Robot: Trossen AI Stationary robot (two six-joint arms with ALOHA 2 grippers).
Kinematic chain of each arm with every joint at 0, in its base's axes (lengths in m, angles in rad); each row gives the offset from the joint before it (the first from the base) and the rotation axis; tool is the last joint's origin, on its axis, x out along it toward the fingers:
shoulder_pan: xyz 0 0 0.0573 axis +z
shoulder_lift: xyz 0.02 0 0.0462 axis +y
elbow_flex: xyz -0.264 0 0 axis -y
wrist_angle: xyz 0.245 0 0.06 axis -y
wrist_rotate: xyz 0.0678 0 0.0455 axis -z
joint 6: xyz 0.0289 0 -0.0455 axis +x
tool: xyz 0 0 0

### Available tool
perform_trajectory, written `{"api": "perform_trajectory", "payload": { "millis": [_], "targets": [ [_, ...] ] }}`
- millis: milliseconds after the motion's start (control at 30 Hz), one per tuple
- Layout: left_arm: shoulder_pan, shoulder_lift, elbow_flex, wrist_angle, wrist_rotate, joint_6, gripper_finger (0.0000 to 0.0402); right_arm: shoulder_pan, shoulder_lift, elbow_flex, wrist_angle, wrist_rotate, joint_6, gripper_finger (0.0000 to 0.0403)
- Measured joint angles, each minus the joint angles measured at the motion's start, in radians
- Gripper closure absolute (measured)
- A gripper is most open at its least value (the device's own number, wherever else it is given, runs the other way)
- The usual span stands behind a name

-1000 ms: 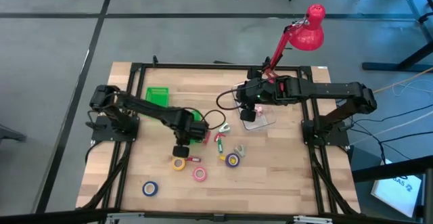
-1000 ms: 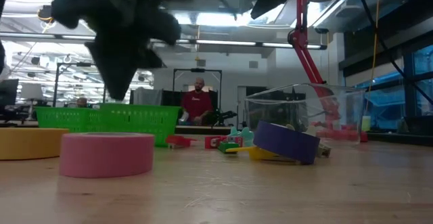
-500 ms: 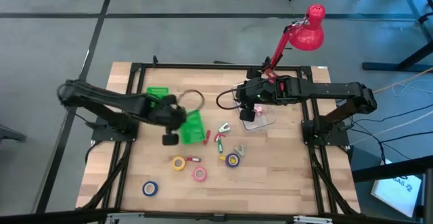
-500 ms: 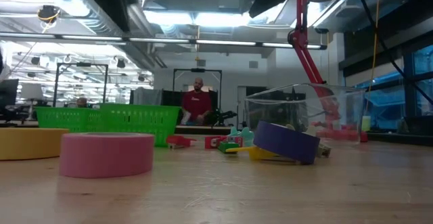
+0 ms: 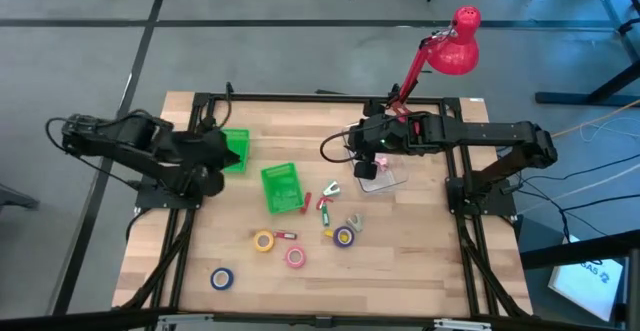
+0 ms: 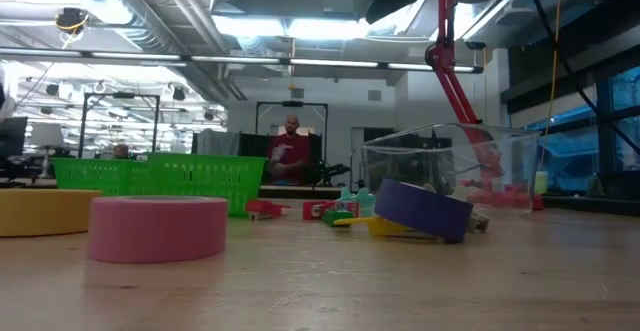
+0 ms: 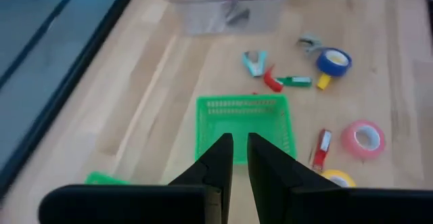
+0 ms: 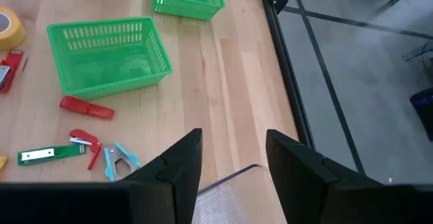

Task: Pick and place Stapler, Stapler remover, tape
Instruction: Put the green tape into the right green bin

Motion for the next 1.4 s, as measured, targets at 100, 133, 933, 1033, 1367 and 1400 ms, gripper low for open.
{"api": "perform_trajectory", "payload": {
  "millis": [100,133,933,1033,1367,1400],
  "targets": [
    [-0.014,-0.044,-0.002,0.049,0.064,0.104,0.0359,0.0,0.0,0.0,0.008,0.0,-0.007,0.0236],
    [-0.012,-0.063,-0.002,0.07,0.075,0.135,0.0359,0.0,0.0,0.0,0.009,-0.001,-0.007,0.0236],
    [-0.012,-0.65,-0.835,1.35,0.261,0.442,0.0359,0.0,0.0,0.0,0.017,-0.003,-0.056,0.0236],
    [-0.012,-0.698,-0.939,1.463,0.249,0.427,0.0359,0.0,0.0,0.0,0.017,-0.003,-0.055,0.0236],
    [-0.012,-0.816,-1.09,1.532,0.25,0.419,0.0359,0.0,0.0,0.0,0.015,-0.003,-0.055,0.0236],
    [-0.012,-0.829,-1.101,1.532,0.25,0.419,0.0359,0.0,0.0,0.0,0.015,-0.003,-0.055,0.0236]
  ]
}}
